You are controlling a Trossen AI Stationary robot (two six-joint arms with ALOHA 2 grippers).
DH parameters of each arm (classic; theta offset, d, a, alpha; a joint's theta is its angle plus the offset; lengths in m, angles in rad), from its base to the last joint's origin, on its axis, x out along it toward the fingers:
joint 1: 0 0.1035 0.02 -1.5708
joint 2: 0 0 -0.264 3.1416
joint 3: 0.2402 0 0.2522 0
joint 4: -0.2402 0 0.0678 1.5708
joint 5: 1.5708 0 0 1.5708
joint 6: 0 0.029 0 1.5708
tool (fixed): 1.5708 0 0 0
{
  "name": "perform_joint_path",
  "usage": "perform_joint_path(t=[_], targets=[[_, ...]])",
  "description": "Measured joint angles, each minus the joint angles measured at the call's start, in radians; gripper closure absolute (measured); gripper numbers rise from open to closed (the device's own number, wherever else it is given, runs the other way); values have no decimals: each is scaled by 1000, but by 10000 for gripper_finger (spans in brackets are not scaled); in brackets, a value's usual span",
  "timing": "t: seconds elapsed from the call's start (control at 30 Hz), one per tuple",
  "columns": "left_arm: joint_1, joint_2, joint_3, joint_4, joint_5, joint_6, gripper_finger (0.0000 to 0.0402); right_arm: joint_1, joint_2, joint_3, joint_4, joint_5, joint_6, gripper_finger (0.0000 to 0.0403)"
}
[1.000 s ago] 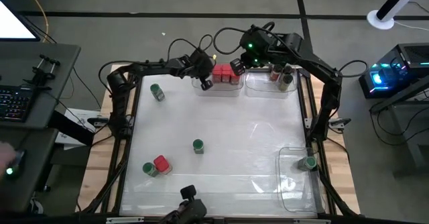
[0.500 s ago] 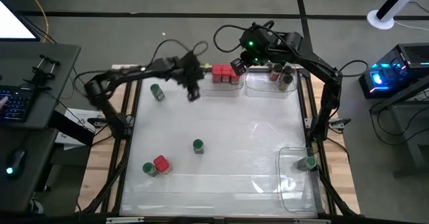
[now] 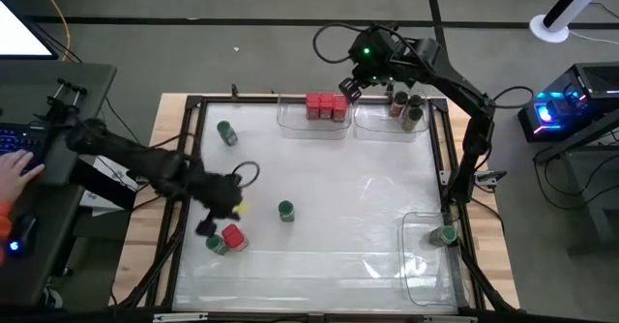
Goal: Sort spices by type
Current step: Put the red seasoning can into the left transparent bin
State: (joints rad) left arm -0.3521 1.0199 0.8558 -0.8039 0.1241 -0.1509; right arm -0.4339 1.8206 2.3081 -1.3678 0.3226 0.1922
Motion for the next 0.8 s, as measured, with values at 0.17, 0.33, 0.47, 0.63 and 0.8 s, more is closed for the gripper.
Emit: perform_joint_path(t=[0.17,0.33,0.47,0.63,0.8], targets=[[-100,41,26,-26,-11,-55,401,-21,0,0,3,-18,-17,402],[-116,139,24,-21,-9,-6,401,-31,0,0,14,-20,-18,402],[-116,206,24,-8,43,6,401,-31,0,0,15,-48,-18,402],[-122,253,24,-8,80,3,401,-31,0,0,15,-53,-18,402],[-136,284,24,-19,81,-13,401,-31,0,0,7,-53,-18,402]])
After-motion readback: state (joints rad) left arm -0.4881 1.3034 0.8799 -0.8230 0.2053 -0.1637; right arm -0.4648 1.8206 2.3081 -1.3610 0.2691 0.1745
